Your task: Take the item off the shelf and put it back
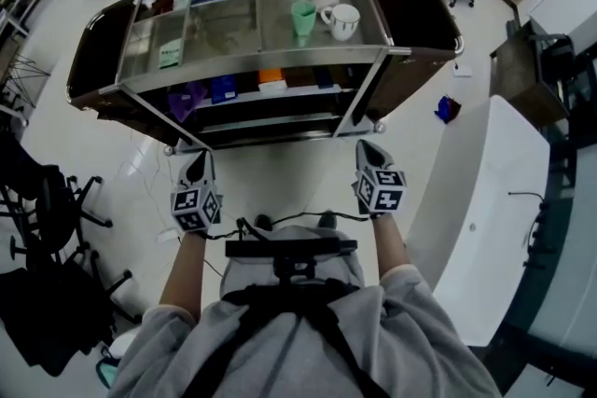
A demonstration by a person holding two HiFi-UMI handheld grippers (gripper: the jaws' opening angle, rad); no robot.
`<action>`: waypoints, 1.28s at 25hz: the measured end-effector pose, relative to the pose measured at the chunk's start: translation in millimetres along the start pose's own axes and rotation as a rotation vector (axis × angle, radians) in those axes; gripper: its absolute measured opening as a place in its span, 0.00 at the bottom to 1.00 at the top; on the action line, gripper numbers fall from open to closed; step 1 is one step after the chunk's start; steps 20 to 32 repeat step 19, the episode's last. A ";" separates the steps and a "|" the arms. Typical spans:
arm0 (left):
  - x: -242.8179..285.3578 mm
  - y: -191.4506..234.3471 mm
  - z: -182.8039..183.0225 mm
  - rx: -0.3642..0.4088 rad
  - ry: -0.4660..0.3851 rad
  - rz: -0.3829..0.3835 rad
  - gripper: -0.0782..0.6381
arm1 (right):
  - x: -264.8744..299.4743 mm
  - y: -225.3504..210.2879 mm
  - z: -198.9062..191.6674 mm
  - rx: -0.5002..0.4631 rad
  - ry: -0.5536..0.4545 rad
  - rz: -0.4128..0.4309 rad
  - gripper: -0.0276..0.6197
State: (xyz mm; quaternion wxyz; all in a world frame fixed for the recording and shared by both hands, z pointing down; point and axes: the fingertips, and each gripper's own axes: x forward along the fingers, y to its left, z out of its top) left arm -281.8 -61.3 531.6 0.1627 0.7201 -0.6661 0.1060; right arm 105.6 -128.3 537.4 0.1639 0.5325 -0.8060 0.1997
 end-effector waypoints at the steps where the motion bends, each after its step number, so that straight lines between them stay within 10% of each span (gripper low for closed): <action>1: -2.0 1.2 -0.6 -0.002 -0.001 0.005 0.12 | 0.3 1.7 -1.9 -0.001 0.004 0.004 0.06; 32: -15.4 15.6 -3.6 -0.045 -0.016 0.044 0.12 | 10.3 13.1 -13.6 -0.017 0.037 0.030 0.06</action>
